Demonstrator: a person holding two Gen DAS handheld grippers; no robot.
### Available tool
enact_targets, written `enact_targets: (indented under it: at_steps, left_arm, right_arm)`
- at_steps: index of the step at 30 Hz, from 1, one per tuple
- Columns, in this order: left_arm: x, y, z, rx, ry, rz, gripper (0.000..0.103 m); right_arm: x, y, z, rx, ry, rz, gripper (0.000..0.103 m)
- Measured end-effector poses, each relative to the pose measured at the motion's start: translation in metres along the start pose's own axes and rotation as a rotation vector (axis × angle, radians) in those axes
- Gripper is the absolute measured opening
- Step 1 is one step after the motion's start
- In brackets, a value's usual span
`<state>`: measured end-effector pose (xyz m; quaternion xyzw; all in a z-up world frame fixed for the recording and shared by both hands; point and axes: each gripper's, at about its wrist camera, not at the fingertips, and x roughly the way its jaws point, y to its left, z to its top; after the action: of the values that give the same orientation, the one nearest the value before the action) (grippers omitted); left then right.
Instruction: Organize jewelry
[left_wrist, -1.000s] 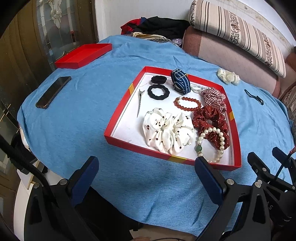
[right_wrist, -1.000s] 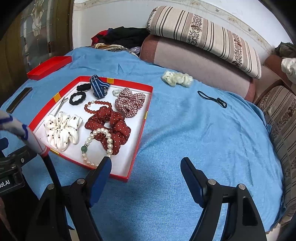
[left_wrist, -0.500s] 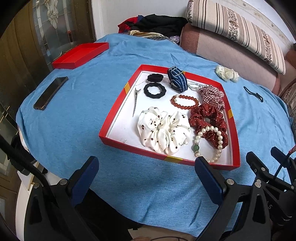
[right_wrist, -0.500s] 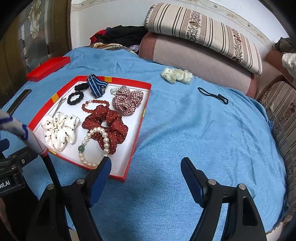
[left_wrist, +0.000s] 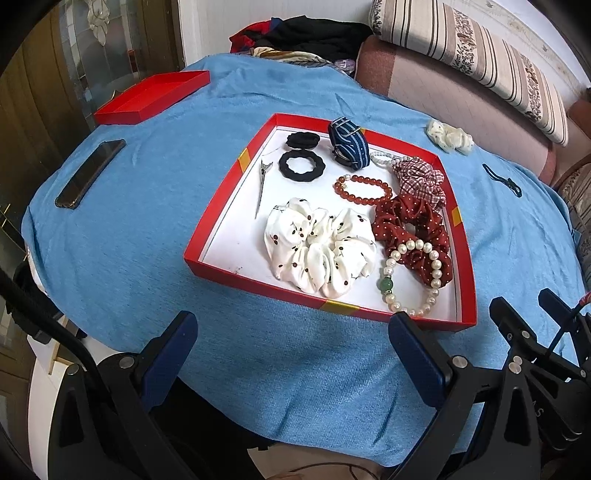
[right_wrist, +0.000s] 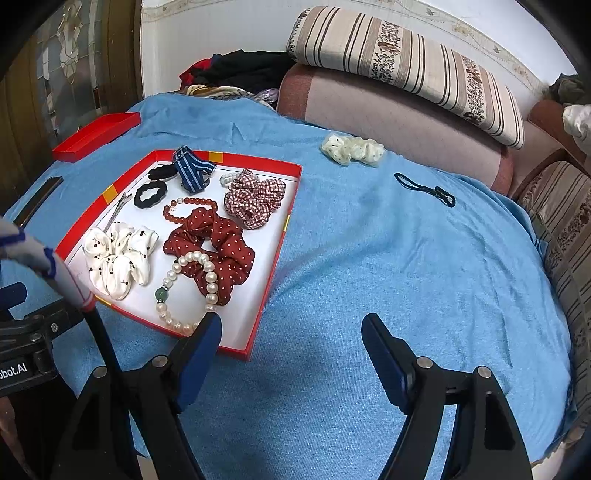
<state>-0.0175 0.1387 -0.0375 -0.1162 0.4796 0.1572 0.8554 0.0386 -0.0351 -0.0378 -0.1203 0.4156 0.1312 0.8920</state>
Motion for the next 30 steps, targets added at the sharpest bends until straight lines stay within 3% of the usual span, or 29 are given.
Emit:
enact_targets:
  at_steps: [6, 17, 30]
  left_arm:
    - [0.004, -0.002, 0.002, 0.004, 0.019, -0.037, 0.103]
    - [0.017, -0.01, 0.023, 0.129, 0.071, -0.175, 0.103]
    - [0.03, 0.017, 0.034, 0.231, 0.087, -0.16, 0.103]
  right_arm:
    - [0.0, -0.002, 0.0, 0.006, 0.001, -0.002, 0.082]
    - [-0.001, -0.012, 0.001, 0.043, 0.009, -0.023, 0.083]
    - [0.003, 0.011, 0.006, 0.019, 0.041, -0.026, 0.083]
